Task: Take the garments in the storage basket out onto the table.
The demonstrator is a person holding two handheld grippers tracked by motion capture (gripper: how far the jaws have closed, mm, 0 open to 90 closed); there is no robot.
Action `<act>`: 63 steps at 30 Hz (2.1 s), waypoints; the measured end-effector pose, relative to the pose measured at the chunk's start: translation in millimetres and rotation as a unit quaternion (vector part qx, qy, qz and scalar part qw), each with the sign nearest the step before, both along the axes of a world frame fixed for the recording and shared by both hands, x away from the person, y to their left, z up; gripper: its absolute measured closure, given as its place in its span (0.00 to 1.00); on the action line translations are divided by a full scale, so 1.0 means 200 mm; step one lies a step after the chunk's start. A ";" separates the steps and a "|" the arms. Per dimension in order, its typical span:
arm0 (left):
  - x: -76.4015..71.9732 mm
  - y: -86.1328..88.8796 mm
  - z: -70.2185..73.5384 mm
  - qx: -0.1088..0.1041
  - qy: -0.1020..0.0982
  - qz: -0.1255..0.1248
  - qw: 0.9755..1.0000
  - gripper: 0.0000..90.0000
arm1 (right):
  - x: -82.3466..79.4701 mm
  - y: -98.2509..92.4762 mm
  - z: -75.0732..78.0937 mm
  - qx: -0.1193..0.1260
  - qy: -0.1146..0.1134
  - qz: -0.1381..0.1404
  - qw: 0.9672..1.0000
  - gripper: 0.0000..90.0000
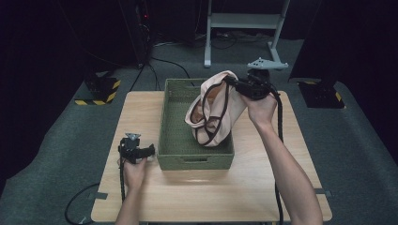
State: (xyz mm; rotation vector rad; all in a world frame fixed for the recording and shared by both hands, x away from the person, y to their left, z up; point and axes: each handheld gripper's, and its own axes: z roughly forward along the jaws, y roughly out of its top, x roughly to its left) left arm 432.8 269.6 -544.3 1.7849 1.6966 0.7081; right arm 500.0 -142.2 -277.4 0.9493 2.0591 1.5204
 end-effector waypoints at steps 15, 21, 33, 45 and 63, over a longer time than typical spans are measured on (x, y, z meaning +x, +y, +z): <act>0.00 0.00 0.00 0.000 0.000 0.000 1.000 0.08 | -0.02 -0.17 0.08 0.002 -0.027 -0.049 0.998 0.95; 0.00 0.00 0.00 0.000 0.000 0.000 1.000 0.08 | -0.03 -0.25 0.10 0.003 -0.035 -0.067 0.997 0.95; 0.00 0.00 0.00 0.000 0.000 0.000 1.000 0.08 | -0.06 -0.39 0.15 0.003 -0.051 -0.103 0.993 0.95; 0.00 0.00 0.00 0.000 0.000 -0.001 1.000 0.08 | -0.08 -0.52 0.17 -0.002 -0.054 -0.132 0.990 0.95; 0.00 0.00 0.00 0.001 0.000 -0.001 1.000 0.08 | -0.09 -0.62 0.15 -0.021 -0.052 -0.155 0.986 0.95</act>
